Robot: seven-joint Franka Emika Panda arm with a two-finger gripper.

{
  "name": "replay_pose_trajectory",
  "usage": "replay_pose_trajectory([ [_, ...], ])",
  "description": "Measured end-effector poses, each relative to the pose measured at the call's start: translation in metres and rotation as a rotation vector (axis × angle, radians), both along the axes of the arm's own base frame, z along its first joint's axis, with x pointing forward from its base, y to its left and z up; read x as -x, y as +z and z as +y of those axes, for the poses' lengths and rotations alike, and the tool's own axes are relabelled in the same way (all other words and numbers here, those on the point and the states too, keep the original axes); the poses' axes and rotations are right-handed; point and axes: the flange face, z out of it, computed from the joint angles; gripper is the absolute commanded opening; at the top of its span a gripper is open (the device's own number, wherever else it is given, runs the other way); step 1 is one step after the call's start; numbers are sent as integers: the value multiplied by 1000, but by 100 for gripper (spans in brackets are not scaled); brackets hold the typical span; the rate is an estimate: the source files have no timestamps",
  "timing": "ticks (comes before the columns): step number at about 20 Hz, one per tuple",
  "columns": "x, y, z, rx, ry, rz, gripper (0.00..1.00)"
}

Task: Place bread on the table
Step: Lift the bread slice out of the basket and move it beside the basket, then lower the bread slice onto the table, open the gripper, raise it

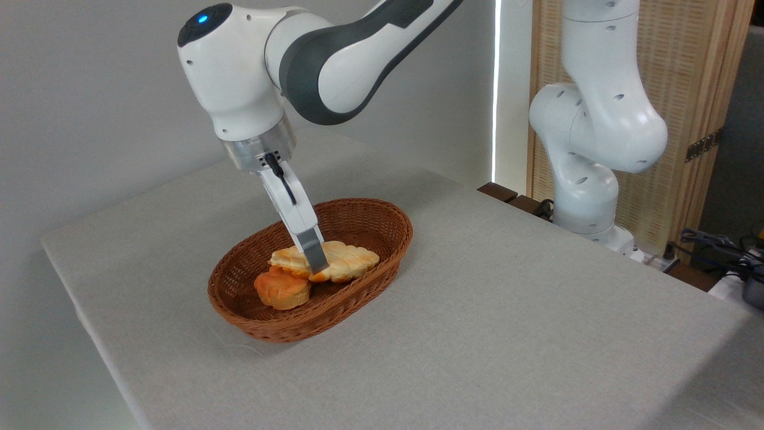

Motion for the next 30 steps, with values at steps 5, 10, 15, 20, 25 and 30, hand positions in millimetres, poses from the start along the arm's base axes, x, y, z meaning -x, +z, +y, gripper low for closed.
replay_pose_trajectory([
  [5,3,46,31,82,89,-58,51],
  [10,13,82,80,101,169,-105,53],
  [15,16,74,141,51,251,-70,100],
  [20,10,43,165,-22,271,-10,100],
  [25,5,26,164,-31,270,20,100],
  [30,5,26,164,-31,270,21,100],
])
